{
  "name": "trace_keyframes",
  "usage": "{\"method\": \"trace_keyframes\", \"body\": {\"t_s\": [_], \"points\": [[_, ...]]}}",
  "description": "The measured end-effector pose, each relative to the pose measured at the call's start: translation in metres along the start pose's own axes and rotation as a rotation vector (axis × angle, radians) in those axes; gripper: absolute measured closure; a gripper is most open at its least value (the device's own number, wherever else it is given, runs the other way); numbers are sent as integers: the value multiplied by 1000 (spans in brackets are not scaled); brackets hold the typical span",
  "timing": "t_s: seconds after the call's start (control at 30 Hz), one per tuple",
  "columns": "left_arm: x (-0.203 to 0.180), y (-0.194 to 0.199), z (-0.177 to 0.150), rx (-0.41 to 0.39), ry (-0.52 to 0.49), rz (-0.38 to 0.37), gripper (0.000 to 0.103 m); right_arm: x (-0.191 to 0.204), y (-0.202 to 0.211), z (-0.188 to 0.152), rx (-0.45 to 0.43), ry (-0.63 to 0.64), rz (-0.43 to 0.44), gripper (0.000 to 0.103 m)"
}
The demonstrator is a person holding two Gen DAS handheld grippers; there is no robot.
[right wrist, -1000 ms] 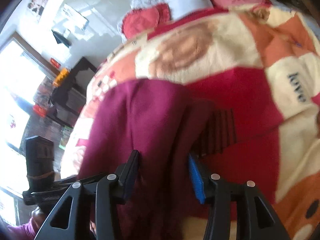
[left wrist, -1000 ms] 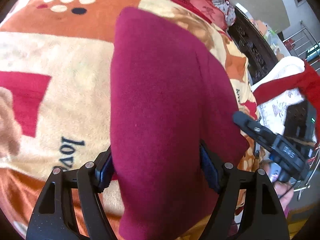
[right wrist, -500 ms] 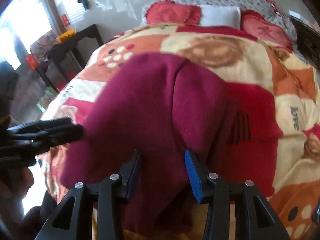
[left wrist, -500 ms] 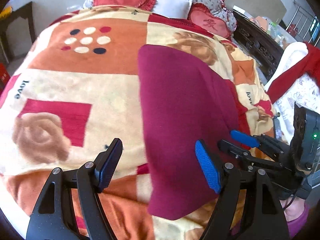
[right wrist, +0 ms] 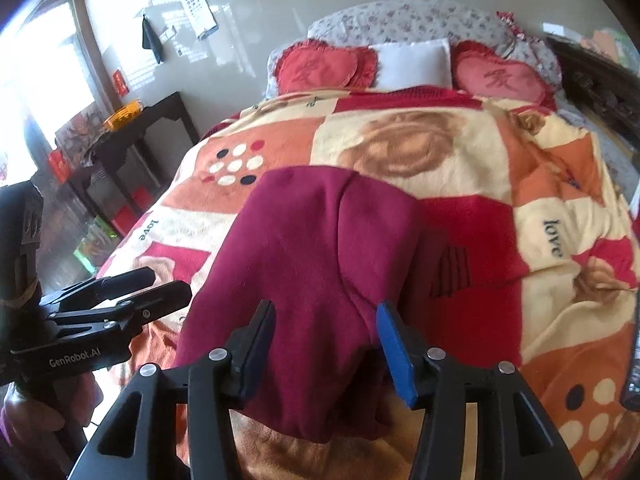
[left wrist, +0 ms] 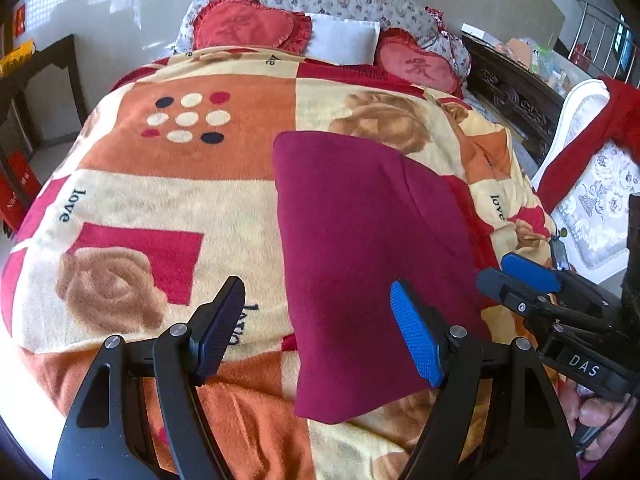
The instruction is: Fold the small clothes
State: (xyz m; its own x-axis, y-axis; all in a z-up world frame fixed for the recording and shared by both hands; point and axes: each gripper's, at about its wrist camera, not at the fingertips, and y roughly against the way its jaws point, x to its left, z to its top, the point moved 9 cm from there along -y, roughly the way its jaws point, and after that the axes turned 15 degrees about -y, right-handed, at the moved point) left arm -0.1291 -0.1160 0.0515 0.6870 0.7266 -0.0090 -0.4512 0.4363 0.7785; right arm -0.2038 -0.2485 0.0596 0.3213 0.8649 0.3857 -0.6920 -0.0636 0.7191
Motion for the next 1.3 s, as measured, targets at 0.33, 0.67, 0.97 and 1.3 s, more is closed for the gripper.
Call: {"method": "trace_keyframes", "body": {"t_s": [0.33, 0.67, 0.97, 1.3], "points": [[-1, 22, 8, -62, -43, 86, 27, 11, 13, 7, -68, -9, -58, 34], [-2, 29, 13, -92, -59, 126, 27, 14, 20, 9, -99, -11, -76, 33], [1, 26, 14, -90, -51, 131, 27, 9, 15, 11, -91, -18, -92, 32], [1, 16, 13, -73, -48, 125, 27, 9, 8, 9, -76, -20, -92, 32]]}}
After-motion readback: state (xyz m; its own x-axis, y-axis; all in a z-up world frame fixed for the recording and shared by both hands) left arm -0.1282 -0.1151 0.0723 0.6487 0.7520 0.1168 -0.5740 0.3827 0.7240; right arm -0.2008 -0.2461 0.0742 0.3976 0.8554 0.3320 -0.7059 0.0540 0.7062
